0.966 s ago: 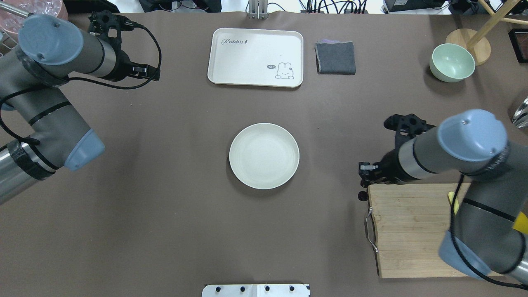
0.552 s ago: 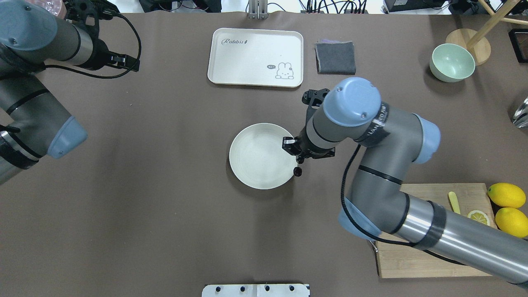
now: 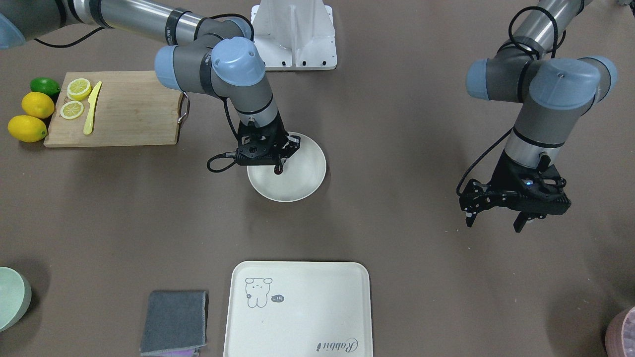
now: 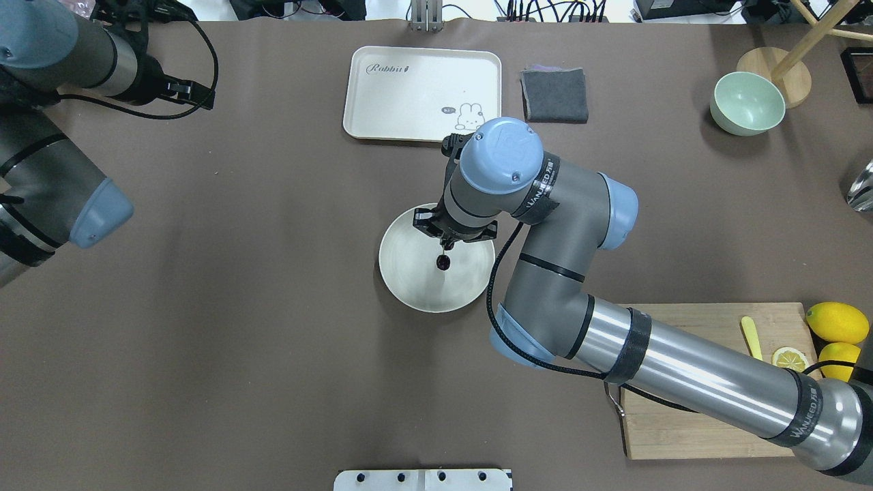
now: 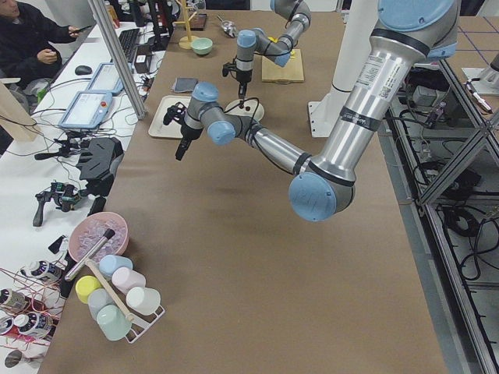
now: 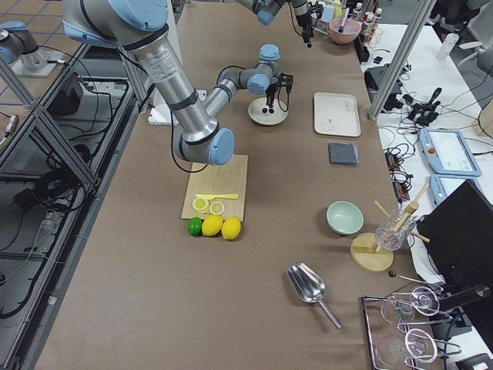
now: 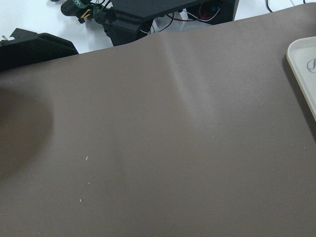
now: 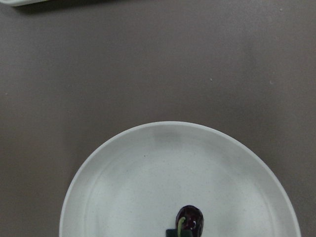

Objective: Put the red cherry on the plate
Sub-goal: 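Lower the cherries into the white bowl and open the right gripper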

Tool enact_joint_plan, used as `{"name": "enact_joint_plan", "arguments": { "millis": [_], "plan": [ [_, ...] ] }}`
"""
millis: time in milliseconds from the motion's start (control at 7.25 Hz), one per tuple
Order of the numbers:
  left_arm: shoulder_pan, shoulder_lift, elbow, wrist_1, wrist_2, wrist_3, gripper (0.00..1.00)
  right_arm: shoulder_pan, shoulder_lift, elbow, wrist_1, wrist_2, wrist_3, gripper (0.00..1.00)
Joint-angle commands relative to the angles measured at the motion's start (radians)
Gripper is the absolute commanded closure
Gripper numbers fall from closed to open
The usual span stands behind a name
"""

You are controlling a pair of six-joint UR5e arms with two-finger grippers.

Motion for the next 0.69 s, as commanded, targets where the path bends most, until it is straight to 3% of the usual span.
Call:
{"name": "enact_joint_plan", "arguments": {
  "millis": [0,276,414,552],
  "plan": [
    [-0.001,-0.001,0.007,-0.005,-0.001,0.001,0.02,-0.001,0.025,-0.021,0.01,-0.015,0.002,0.0],
    [-0.001,0.002,0.007,0.002,-0.037,-0.001,0.02,0.01,0.04,-0.004,-0.004,-0.004,0.007,0.0],
    [-0.02,0.02,0.007,0.004,-0.092,0.002,0.02,0.04,0.036,0.05,-0.077,0.034,0.007,0.0],
    [-0.064,0.057,0.003,0.002,-0.161,0.063,0.02,0.089,0.001,0.183,-0.25,0.093,-0.014,0.0]
  ]
}}
